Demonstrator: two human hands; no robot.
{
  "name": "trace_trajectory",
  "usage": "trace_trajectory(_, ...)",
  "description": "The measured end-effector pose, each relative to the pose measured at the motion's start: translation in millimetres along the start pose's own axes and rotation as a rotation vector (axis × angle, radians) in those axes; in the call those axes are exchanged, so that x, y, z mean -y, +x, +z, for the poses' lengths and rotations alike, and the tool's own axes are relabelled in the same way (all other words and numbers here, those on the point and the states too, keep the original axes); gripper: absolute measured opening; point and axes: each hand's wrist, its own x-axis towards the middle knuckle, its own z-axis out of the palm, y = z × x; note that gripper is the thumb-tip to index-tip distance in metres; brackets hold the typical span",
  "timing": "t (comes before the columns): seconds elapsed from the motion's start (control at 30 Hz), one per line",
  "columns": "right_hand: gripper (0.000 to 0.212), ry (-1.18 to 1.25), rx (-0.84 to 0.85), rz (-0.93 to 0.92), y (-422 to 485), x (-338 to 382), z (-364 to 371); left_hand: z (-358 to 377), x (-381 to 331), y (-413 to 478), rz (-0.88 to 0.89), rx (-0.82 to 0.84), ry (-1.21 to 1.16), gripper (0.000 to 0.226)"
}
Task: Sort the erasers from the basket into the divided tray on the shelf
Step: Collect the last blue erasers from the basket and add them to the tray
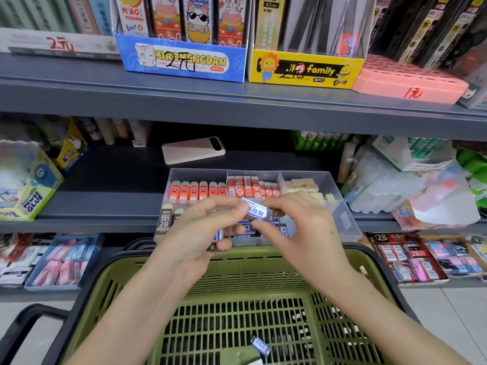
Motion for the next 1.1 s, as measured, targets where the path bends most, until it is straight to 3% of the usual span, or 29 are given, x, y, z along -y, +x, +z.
trace_trajectory(0.2,0.033,0.294,0.1,0.17,6.3,-15.2,-13.9,10.0,0.3,5.8,-0.054,0.032,0.042,0.042)
trace_trajectory(0.3,0.029,0.449,0.141,0.166,8.9,-16.9,-21.0,11.9,-1.6,9.9,-0.093,0.093,0.06,0.031)
trace_trajectory(0.43,0.016,0.442,0.091,0.132,12.0,-17.3,-17.8,17.8,-1.5,12.8,-0.084,0.198,0.128,0.019)
trace_trajectory(0.57,0.012,0.469,0.083,0.227,16.7,-27.8,-9.2,15.9,-0.5,16.3,-0.03,0.122,0.167,0.023)
trace_trajectory(0.63,0.01,0.325,0.111,0.226,22.3,-39.6,-6.4,8.0,-0.9,19.2,0.089,0.044,0.276,0.025)
trace_trajectory(0.67,0.013,0.202,0.14,0.204,25.3,-46.8,-4.2,3.5,0.2,21.8,0.204,0.006,0.441,0.025)
trace_trajectory(0.77,0.026,-0.118,0.262,0.095,32.1,-64.0,5.8,-2.9,7.5,34.5,0.621,-0.082,1.205,0.019)
trace_trajectory(0.83,0.026,-0.228,0.324,-0.028,34.3,-68.3,11.4,-1.1,12.5,43.5,0.754,-0.066,1.497,0.027)
trace_trajectory(0.93,0.022,-0.284,0.354,-0.177,34.1,-71.7,16.7,-2.8,19.4,51.9,0.837,0.015,1.593,0.03)
trace_trajectory(1.1,0.021,-0.367,0.356,-0.282,38.3,-74.8,27.4,-9.0,25.7,52.9,0.929,-0.05,1.513,0.024)
